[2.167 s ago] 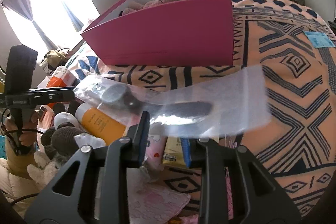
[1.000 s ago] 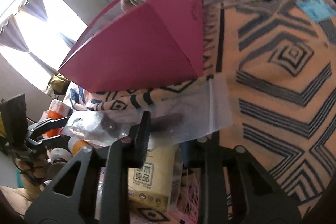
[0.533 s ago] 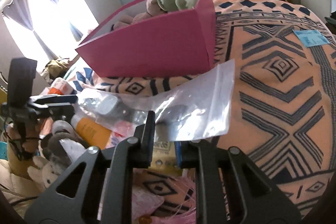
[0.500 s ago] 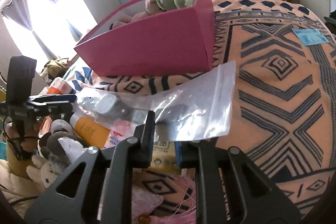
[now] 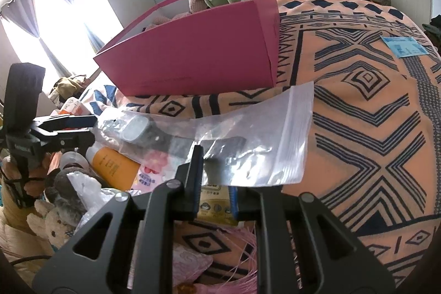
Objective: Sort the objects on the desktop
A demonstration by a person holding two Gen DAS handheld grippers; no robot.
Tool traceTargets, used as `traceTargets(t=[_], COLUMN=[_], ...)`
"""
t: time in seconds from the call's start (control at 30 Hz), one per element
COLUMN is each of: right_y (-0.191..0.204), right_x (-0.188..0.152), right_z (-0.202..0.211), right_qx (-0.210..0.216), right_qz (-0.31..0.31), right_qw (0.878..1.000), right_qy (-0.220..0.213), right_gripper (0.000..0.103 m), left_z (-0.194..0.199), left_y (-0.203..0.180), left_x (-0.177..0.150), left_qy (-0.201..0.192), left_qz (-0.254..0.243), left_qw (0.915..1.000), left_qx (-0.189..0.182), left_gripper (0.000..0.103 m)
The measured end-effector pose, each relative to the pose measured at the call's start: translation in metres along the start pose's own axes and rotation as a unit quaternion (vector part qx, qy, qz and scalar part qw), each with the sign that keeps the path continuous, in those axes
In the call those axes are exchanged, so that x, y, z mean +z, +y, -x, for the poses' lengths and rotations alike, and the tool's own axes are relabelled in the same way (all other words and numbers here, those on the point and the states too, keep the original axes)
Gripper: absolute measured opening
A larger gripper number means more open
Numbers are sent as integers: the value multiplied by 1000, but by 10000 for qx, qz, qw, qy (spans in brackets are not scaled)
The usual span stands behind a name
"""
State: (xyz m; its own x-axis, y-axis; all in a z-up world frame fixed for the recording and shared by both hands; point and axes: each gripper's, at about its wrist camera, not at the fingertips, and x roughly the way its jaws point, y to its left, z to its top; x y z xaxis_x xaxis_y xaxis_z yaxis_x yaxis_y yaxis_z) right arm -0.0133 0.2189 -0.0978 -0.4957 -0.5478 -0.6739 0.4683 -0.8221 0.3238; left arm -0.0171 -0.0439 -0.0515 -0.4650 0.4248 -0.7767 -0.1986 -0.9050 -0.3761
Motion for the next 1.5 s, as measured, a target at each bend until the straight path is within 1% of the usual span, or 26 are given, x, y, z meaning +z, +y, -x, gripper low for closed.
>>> traceTargets(t=[0.03,0.07,0.13,0.33,0.5,0.63,0.77,0.83,0.9,0.97,1.0,1.03,1.1,1.13,1.2,1.3,1.4,1.5], right_y=[0,0,2,9,13,16,14,11,8,6,6,7,8,9,9,9,9,10], right_x=[0,-1,0,4,9,11,10,8,6,4,3,2,1,2,2,2,1,1], right_z=[0,1,1,3,6,8,5,3,1,-2,-4,-6,-6,-6,-7,-6,-6,-6], right_qx=[8,11,25,103,164,177,103,71,-2,-6,-22,-39,23,42,18,-24,-32,-35], right_qz=[-11,-12,-7,58,82,114,130,71,40,-11,-9,16,12,19,48,58,66,88], right_qw=[10000,10000,10000,9998,9996,9994,9996,9998,9999,10000,10000,10000,10000,10000,10000,10000,10000,10000], right_qy=[-11,-23,-28,-151,-234,-263,-226,-171,-131,-70,-30,-7,-17,-13,-8,-22,-19,-16], right_gripper=[18,18,18,14,13,12,12,12,12,12,12,12,12,12,12,12,12,12], left_z=[3,6,13,23,23,22,14,8,0,-2,-2,-1,2,1,-7,-9,-12,-19], left_y=[5,7,8,3,9,8,9,14,19,23,22,20,13,9,5,-2,-1,2], left_x=[0,-1,-1,0,1,1,1,0,0,-1,-1,0,2,4,5,8,14,23], left_qy=[-48,-92,-203,-412,-451,-460,-316,-215,-50,-49,-33,-56,-119,-79,239,276,253,359], left_qz=[157,243,304,239,377,343,329,455,587,715,714,687,437,293,163,9,-117,-124], left_qw=[9998,9994,9988,9981,9969,9968,9973,9958,9928,9891,9897,9918,9971,9983,9972,9981,9990,9987], left_qx=[-139,-213,-324,-393,-522,-562,-578,-764,-1039,-1289,-1244,-1075,-605,-506,-696,-556,-336,-329], left_gripper=[88,87,85,84,84,84,84,84,89,89,89,88,88,88,91,91,91,91])
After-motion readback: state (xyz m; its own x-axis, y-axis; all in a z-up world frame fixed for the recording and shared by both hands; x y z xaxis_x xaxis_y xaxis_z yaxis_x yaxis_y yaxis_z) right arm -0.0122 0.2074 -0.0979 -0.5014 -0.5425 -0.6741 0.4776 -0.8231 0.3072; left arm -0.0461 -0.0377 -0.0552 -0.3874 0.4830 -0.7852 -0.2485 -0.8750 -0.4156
